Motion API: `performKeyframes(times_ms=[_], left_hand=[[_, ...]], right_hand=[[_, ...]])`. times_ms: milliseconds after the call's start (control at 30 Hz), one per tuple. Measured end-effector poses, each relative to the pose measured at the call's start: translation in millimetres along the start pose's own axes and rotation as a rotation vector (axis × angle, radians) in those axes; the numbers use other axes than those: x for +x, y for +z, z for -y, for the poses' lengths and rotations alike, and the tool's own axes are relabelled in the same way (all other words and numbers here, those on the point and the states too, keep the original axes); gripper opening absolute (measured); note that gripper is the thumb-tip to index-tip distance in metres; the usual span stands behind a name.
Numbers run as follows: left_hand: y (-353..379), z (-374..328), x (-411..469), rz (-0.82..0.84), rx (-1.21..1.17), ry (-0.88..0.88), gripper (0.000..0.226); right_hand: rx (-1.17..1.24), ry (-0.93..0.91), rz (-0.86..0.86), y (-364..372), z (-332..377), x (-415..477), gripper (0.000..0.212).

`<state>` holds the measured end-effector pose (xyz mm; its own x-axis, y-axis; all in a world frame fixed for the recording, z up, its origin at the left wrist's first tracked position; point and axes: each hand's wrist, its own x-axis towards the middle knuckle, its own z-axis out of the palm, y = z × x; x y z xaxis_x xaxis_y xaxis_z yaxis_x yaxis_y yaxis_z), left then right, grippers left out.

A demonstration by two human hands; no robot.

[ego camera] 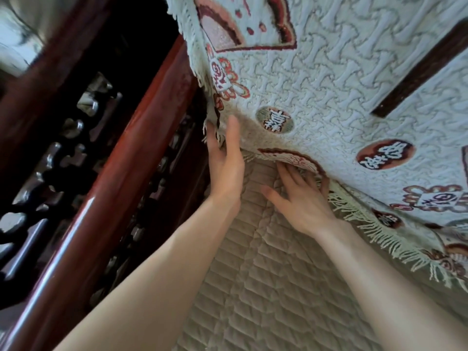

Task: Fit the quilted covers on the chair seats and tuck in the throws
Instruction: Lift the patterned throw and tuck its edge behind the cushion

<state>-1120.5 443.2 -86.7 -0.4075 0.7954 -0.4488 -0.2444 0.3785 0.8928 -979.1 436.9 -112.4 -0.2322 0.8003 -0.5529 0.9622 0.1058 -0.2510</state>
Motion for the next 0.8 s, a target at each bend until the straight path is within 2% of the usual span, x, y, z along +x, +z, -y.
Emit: performKeyframes(times_ms=[167, 233, 333, 433, 533, 800], left_hand=[[7.0, -23.9, 28.1, 0.061, -0.099, -0.052, 0.107], [5.6, -22.8, 39.4, 0.107, -0.095, -0.072, 0.114], [1.9, -20.0, 34.8, 0.138, -0.079, -0.048, 0.107], [1.0, -8.8, 15.9, 0.079, -0.019, 0.069, 0.083], [3.1, -0.6, 4.1, 0.102, 0.005, 0.178, 0.086], [6.6, 4.8, 24.0, 0.101, -0.016, 0.184, 0.098]], right_hand=[[0.006, -0.003, 0.005, 1.3, 0.4, 0.8, 0.075], [-0.001, 0.005, -0.002, 4.2, 0.9, 2.0, 0.075], [-0.024, 0.014, -0.004, 7.0, 1.4, 3.4, 0.076], [-0.026, 0.025, 0.004, 6.8, 2.1, 4.0, 0.076], [-0.025, 0.031, 0.005, 5.0, 2.6, 4.2, 0.075], [-0.030, 0.021, -0.006, 7.8, 0.4, 4.9, 0.075]])
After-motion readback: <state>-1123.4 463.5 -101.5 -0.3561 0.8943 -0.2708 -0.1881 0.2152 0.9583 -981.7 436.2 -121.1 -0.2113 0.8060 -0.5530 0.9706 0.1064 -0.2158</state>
